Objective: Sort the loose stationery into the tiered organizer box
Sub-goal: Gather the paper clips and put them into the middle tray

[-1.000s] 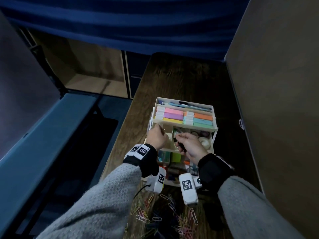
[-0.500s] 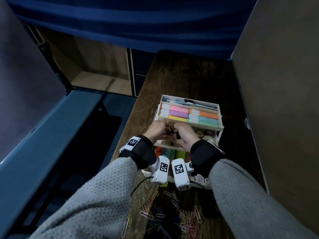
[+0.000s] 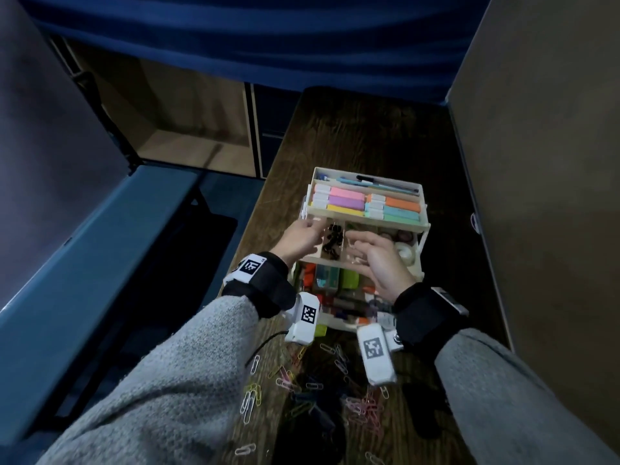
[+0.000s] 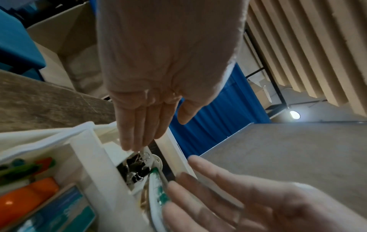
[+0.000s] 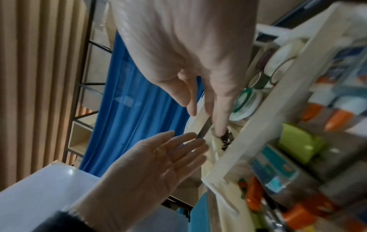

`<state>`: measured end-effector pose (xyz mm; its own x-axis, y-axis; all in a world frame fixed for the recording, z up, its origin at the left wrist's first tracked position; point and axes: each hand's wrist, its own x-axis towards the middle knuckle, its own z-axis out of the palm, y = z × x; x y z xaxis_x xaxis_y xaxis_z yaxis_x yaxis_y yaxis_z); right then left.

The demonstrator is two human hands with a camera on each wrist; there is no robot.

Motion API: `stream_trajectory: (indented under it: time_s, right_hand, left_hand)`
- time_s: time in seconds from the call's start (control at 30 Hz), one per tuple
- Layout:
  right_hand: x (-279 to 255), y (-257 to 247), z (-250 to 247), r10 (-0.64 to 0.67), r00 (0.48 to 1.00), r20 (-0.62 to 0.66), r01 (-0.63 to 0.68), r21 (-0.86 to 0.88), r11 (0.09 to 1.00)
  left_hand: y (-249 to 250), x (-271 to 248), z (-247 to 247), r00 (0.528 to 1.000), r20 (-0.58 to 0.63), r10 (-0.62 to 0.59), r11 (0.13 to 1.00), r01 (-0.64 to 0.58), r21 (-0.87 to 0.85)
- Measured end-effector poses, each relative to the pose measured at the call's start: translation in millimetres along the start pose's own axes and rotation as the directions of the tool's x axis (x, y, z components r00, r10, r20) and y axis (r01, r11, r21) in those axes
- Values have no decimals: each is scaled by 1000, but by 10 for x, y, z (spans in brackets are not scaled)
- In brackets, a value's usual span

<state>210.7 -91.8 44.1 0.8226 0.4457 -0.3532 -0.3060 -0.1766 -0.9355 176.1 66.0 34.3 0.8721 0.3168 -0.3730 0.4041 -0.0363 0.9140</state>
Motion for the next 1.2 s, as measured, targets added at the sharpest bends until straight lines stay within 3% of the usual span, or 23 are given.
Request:
stream_trajectory:
  time_s: [0.1,0.2,0.3,0.37,0.43,0.53,0.6,0.67,0.73,0.83,0.9,1.07,1.2]
  right_hand:
    - [-319,300,-130,-38,995,97,52,-142,988]
    - [-634,720,-204,47,961,274,83,-445,892]
    - [-896,1126,-253,284,855,434,207,-787,581]
    - [-1049,1330,-284,428,795,430,286,-888,361]
    - [-1189,1444,-310,465,781,416,343,-909,237]
    - [-1410,1566,-321,413,788,457,356,-885,301]
    - [-1577,1655,-238,400,753,522,388,-844,371]
    - [-1701,1770,-111,398,708,584,484,-811,329]
    - [-1754,1870,33,370,695,616,573,-786,232]
    - [-1749,1947,206,276,732,623,603,-781,162]
    - [-1719,1953,258,234,762,604,575,-797,185]
    - [-1619,1874,265,249,752,610,568,-792,223]
    - [-1579,1828,253,238,756,610,584,-792,176]
  left_hand:
    - [-212,-278,-79,984,-88,152,974,-134,181]
    - [-559,-691,-137,973,-28,229,939,-213,269]
    - [-1003,-1085,-178,978,101,184,874,-210,439]
    - [-1306,-1314,-230,984,146,104,797,-170,580]
    - [-1568,-1514,-305,988,152,32,739,-126,662]
    - [-1857,-1776,-356,980,192,-47,730,-97,677]
    - [-1981,-1910,-318,961,261,-88,728,-117,675]
    - [-2065,-1998,-227,927,341,-155,683,-148,715]
    - [-2112,-2047,-119,898,387,-211,577,-205,791]
    - [-2143,-2056,28,895,420,-148,414,-330,848]
    - [-2129,-2029,95,898,430,-99,368,-368,854]
    - [-2031,-1917,160,884,466,-38,398,-415,818]
    - [-1983,-1834,193,878,479,27,387,-451,804]
